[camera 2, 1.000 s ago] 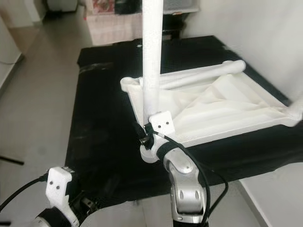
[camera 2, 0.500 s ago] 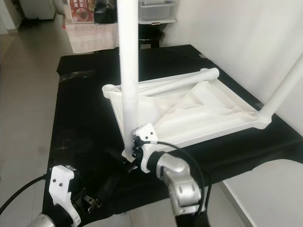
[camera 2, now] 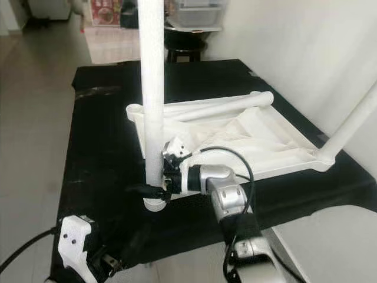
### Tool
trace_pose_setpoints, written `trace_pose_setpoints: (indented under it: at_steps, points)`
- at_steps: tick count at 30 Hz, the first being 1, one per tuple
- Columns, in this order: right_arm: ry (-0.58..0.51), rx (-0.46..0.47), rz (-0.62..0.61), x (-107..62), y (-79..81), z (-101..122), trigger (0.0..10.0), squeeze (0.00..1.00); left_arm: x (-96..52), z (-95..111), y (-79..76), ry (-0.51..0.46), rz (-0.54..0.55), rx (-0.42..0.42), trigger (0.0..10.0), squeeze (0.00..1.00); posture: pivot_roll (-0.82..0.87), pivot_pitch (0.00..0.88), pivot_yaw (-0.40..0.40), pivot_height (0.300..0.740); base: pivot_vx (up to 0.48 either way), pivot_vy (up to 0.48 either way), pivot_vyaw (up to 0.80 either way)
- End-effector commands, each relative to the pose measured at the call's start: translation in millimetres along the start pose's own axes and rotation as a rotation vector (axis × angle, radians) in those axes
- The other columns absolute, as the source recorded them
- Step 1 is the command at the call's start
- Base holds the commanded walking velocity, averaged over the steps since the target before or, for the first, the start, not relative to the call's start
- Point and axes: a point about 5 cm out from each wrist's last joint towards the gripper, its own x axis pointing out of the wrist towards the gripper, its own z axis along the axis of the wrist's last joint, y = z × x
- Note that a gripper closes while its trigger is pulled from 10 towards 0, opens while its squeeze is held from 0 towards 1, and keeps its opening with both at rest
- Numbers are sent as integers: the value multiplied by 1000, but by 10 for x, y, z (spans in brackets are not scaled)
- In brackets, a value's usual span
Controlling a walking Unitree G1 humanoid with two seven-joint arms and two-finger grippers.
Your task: Building children table
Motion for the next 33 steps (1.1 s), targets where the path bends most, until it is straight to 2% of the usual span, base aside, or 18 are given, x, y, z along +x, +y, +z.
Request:
trace_pose_setpoints:
  at_steps: [1,3,4,12,14,15,17,19,20,22,23,24,25,26,27,31,32,33]
  points:
    - [-13,6,27,22,15,-17,10000,0,-9,0,-27,7,-3,-1,10000,0,108,178,-93,740,0,0,0]
    - [-14,5,50,20,-3,14,10000,0,-20,1,-38,8,-3,-2,10000,0,111,186,-95,740,0,0,0]
    - [-20,11,76,15,-19,39,0,0,-28,0,-48,9,-3,-3,10000,0,112,189,-97,740,0,0,0]
    - [-57,21,88,-73,-36,-12,0,0,-34,0,-72,11,-5,-6,10000,0,101,192,-90,740,0,0,0]
    - [-65,12,3,-167,-44,-87,0,0,-22,-4,-61,11,-7,-7,10000,0,82,183,-89,740,0,0,0]
    - [-72,16,-86,-224,-14,-136,0,0,-15,-6,-50,11,-8,-7,10000,0,71,182,-92,740,0,0,0]
    - [-72,16,-86,-224,-14,-136,0,0,-15,-6,-50,11,-8,-7,10000,0,71,182,-92,740,0,0,0]
    - [-75,19,-147,-262,13,-165,0,0,-11,-7,-41,11,-9,-7,10000,0,69,182,-94,740,0,0,0]
    - [-71,49,-270,-282,95,-252,0,0,-7,-7,-28,11,-10,-6,10000,0,58,181,-96,740,0,0,0]
    - [-71,49,-270,-282,95,-252,0,0,-7,-7,-28,11,-10,-6,10000,0,58,181,-96,740,0,0,0]
    - [-123,92,-580,-255,180,-317,0,0,0,-4,-9,10,-10,-4,10000,0,49,179,-95,740,0,0,0]
    - [-44,65,-814,-246,419,-451,0,0,8,-1,20,9,-11,0,10000,0,32,180,-85,740,0,0,0]
    - [-48,-70,-908,-216,548,-331,0,0,24,0,54,11,-17,5,10000,0,21,169,-64,740,0,0,0]
    - [-61,-175,-919,-169,625,-225,0,0,35,1,76,12,-21,8,10000,0,21,169,-64,740,0,0,0]
    - [-61,-175,-919,-169,625,-225,0,0,35,1,76,12,-21,8,10000,0,21,169,-64,740,0,0,0]
    - [-31,-95,-870,-98,549,-328,0,0,59,-10,106,18,-29,7,10000,0,32,141,-72,740,0,0,0]
    - [17,-56,-835,-33,511,-415,0,0,77,-16,124,21,-33,10,10000,0,32,138,-77,740,0,0,0]
    - [25,-60,-809,-4,517,-416,0,0,82,-13,129,19,-29,11,10000,0,30,134,-76,740,0,0,0]
